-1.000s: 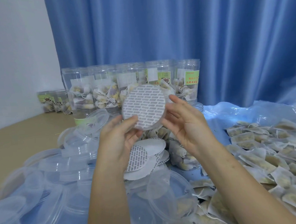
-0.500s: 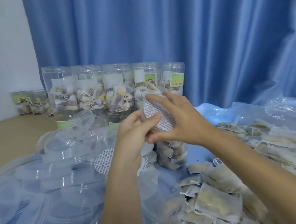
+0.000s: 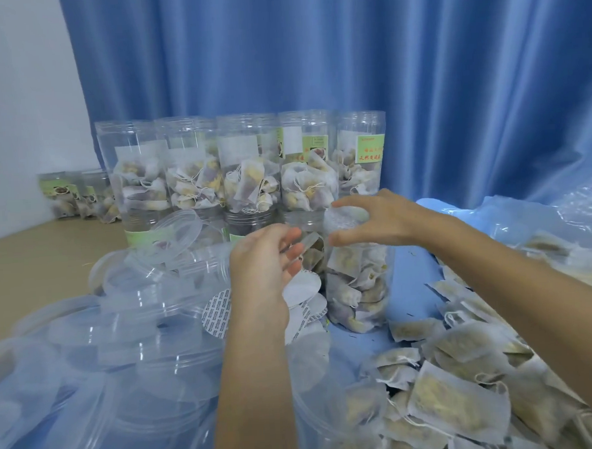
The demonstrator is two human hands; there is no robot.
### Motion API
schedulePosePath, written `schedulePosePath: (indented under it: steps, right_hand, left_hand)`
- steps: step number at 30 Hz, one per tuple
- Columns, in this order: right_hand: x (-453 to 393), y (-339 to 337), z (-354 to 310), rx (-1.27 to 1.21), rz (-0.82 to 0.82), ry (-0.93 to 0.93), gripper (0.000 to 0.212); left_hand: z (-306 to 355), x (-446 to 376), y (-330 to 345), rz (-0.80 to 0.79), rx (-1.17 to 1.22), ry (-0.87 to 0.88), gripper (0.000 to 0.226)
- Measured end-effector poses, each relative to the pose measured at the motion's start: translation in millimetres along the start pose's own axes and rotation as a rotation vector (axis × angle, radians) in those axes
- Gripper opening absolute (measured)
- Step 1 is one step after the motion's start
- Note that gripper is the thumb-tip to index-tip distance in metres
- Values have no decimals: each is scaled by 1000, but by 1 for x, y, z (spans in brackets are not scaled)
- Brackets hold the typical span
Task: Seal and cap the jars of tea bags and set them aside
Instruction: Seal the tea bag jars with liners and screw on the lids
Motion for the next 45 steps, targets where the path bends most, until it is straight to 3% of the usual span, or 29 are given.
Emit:
schedulePosePath:
  steps: [3, 7, 17, 20, 22, 25, 27, 30, 32, 34, 36, 39, 45]
  right_hand:
    - [-4, 1, -12, 118, -32, 49, 73]
    - [7, 8, -13, 140, 7, 74, 88]
    - [70, 25, 5, -64, 345, -112, 82]
    - [82, 16, -2, -31, 455, -176, 81]
    - [90, 3, -8, -93, 576, -247, 80]
    - [100, -13, -7, -459, 677, -355, 76]
    - [101, -12, -9, -722, 645, -406, 73]
    - [98, -1, -20, -851, 506, -475, 66]
    - [95, 3, -22, -803, 406, -503, 61]
    - [93, 3, -16, -664, 353, -438, 63]
    - [91, 2, -7, -566, 286, -357, 78]
    - [87, 6, 0, -633, 159, -328, 89]
    - [93, 8, -11, -490, 110, -669, 89]
  left_hand:
    - [-4, -1, 5, -22, -12, -17, 11]
    - [-5, -1, 6, -31, -41, -17, 8]
    - [-6, 4, 12, -41, -156, -7, 13]
    - [-8, 4, 14, -22, -208, 12, 4]
    - [-11, 0, 13, 23, -276, 21, 21]
    - [-9, 3, 13, 48, -325, 18, 42]
    - [-4, 8, 13, -37, -240, -35, 57]
    - [7, 13, 11, -133, -79, -16, 65]
    - [14, 12, 0, 1, -32, 46, 65]
    - [18, 11, -10, 94, -14, 110, 48]
    - [19, 11, -15, 116, -11, 139, 43]
    - [19, 10, -20, 97, -14, 136, 48]
    - [11, 10, -35, 82, -3, -3, 47]
Point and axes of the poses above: each hand's wrist, its own x-axis away from the middle knuckle, its own y-axis out of the palm, z = x × y, the point moved 3 cm from there along -x, towards the middle knuckle, and after that the axes turned 8 degrees about -z, right-handed, at the moved point
